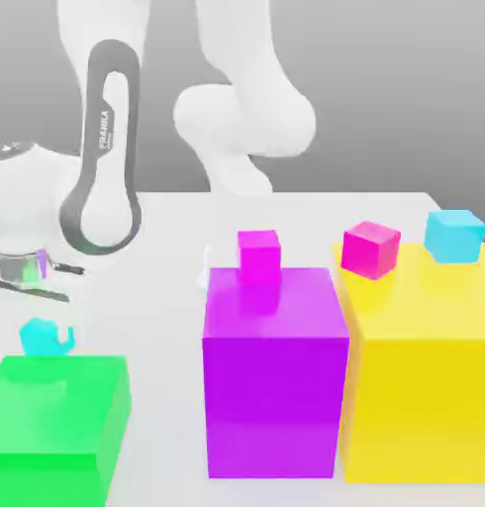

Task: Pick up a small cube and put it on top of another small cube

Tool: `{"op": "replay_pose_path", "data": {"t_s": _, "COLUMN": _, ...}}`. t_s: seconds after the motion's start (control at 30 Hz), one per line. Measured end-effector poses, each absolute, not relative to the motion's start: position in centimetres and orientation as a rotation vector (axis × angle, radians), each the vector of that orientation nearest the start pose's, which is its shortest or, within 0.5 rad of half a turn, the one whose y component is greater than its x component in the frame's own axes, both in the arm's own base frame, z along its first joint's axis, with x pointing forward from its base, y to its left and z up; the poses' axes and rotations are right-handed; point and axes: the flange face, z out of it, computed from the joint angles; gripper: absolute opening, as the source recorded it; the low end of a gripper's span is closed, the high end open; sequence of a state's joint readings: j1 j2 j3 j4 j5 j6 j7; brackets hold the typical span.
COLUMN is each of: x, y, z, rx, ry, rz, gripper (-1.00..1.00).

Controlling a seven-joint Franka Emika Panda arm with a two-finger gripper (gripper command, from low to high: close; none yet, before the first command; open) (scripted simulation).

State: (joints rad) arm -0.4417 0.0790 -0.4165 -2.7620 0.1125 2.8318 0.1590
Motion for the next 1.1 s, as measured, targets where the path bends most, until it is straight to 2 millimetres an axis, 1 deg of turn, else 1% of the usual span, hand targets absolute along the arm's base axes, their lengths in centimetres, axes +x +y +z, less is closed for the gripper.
{"op": "replay_pose_path", "data": {"t_s": 0.03, "x": 26.0, "y": -28.9, "z": 20.4, "rx": -2.666, "ry": 1.635, "rz": -0.001, "gripper": -1.0}}
{"op": "replay_pose_path", "data": {"t_s": 0.1, "x": 28.1, "y": -27.2, "z": 22.5, "rx": -2.651, "ry": 1.61, "rz": -0.003, "gripper": -1.0}}
{"op": "replay_pose_path", "data": {"t_s": 0.13, "x": 29.5, "y": -25.8, "z": 23.7, "rx": -2.657, "ry": 1.575, "rz": -0.002, "gripper": -1.0}}
{"op": "replay_pose_path", "data": {"t_s": 0.23, "x": 32.5, "y": -22.2, "z": 27.3, "rx": -2.654, "ry": 1.522, "rz": 0.005, "gripper": -1.0}}
{"op": "replay_pose_path", "data": {"t_s": 0.33, "x": 34.8, "y": -17.8, "z": 31.1, "rx": -2.669, "ry": 1.46, "rz": 0.016, "gripper": -1.0}}
{"op": "replay_pose_path", "data": {"t_s": 0.4, "x": 35.7, "y": -14.7, "z": 33.7, "rx": -2.687, "ry": 1.422, "rz": 0.025, "gripper": -1.0}}
{"op": "replay_pose_path", "data": {"t_s": 0.47, "x": 36.1, "y": -11.5, "z": 36.3, "rx": -2.71, "ry": 1.389, "rz": 0.031, "gripper": -1.0}}
{"op": "replay_pose_path", "data": {"t_s": 0.57, "x": 35.8, "y": -6.7, "z": 40.1, "rx": -2.751, "ry": 1.349, "rz": 0.035, "gripper": -1.0}}
{"op": "replay_pose_path", "data": {"t_s": 0.63, "x": 35.1, "y": -3.6, "z": 42.5, "rx": -2.782, "ry": 1.33, "rz": 0.031, "gripper": -1.0}}
{"op": "replay_pose_path", "data": {"t_s": 0.73, "x": 33.1, "y": 0.7, "z": 45.7, "rx": -2.832, "ry": 1.313, "rz": 0.013, "gripper": -1.0}}
{"op": "replay_pose_path", "data": {"t_s": 0.77, "x": 32.7, "y": 1.4, "z": 45.5, "rx": -2.84, "ry": 1.312, "rz": 0.008, "gripper": -1.0}}
{"op": "replay_pose_path", "data": {"t_s": 0.8, "x": 32.6, "y": 1.7, "z": 44.6, "rx": -2.844, "ry": 1.312, "rz": 0.006, "gripper": -1.0}}
{"op": "replay_pose_path", "data": {"t_s": 0.87, "x": 32.5, "y": 2.0, "z": 42.1, "rx": -2.847, "ry": 1.312, "rz": 0.005, "gripper": -1.0}}
{"op": "replay_pose_path", "data": {"t_s": 0.9, "x": 32.4, "y": 2.0, "z": 40.9, "rx": -2.848, "ry": 1.312, "rz": 0.004, "gripper": 1.0}}
{"op": "replay_pose_path", "data": {"t_s": 1.07, "x": 32.4, "y": 2.0, "z": 40.9, "rx": -2.848, "ry": 1.312, "rz": 0.004, "gripper": 1.0}}
{"op": "replay_pose_path", "data": {"t_s": 1.1, "x": 32.3, "y": 2.0, "z": 40.4, "rx": -2.851, "ry": 1.313, "rz": 0.002, "gripper": 1.0}}
